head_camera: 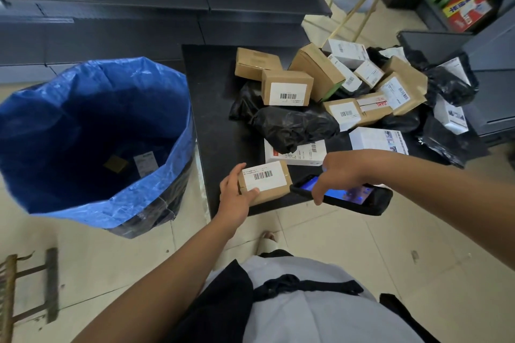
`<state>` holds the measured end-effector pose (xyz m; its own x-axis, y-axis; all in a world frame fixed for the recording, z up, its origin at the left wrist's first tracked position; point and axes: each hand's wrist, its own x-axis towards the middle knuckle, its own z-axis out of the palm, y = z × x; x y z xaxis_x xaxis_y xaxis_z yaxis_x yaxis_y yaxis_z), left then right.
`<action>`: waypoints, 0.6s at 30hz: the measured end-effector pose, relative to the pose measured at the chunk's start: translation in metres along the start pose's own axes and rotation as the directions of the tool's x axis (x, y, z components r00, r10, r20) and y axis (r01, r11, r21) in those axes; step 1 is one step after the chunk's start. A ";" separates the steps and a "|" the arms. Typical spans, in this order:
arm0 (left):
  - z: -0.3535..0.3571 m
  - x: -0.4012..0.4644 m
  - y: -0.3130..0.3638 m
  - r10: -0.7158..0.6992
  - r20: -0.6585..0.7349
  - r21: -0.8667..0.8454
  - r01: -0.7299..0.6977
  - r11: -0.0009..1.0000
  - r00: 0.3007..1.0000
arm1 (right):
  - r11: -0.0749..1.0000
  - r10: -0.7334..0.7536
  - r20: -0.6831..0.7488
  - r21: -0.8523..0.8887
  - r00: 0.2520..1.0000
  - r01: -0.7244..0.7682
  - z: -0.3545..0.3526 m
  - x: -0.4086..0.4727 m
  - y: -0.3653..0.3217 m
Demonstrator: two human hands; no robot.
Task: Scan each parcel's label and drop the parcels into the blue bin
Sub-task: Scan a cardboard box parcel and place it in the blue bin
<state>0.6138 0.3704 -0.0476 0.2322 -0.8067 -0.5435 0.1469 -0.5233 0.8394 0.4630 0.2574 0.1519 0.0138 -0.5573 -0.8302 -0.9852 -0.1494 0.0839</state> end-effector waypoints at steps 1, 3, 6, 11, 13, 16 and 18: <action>0.000 0.000 0.000 -0.015 -0.005 -0.015 0.015 1.000 1.000 | 1.000 -0.014 0.001 0.008 1.000 0.014 -0.001 0.001 0.002; 0.001 0.001 0.002 -0.060 -0.020 -0.051 0.059 0.997 0.998 | 0.998 -0.053 0.001 0.043 0.999 0.052 -0.004 0.002 0.006; 0.002 0.003 0.005 -0.114 -0.036 -0.071 0.111 0.991 0.993 | 0.982 -0.110 0.038 0.160 0.993 0.103 -0.009 0.003 0.011; 0.003 -0.004 0.017 -0.163 -0.076 -0.032 0.161 0.986 0.984 | 0.940 -0.242 0.109 0.272 0.964 0.205 -0.012 0.014 0.022; 0.003 -0.006 0.020 -0.173 -0.084 -0.037 0.170 0.985 0.981 | 0.919 -0.310 0.119 0.293 0.943 0.265 -0.014 0.021 0.028; 0.007 -0.009 0.025 -0.197 -0.105 -0.083 0.189 0.979 0.975 | 0.872 -0.389 0.083 0.355 0.917 0.338 -0.013 0.030 0.040; 0.009 -0.010 0.026 -0.214 -0.101 -0.125 0.201 0.972 0.972 | 0.826 -0.441 0.049 0.413 0.896 0.384 -0.009 0.038 0.048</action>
<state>0.6067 0.3625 -0.0198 0.2910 -0.6442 -0.7073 0.3095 -0.6361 0.7068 0.4177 0.2215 0.1291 0.4389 -0.3934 -0.8079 -0.8788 -0.0003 -0.4772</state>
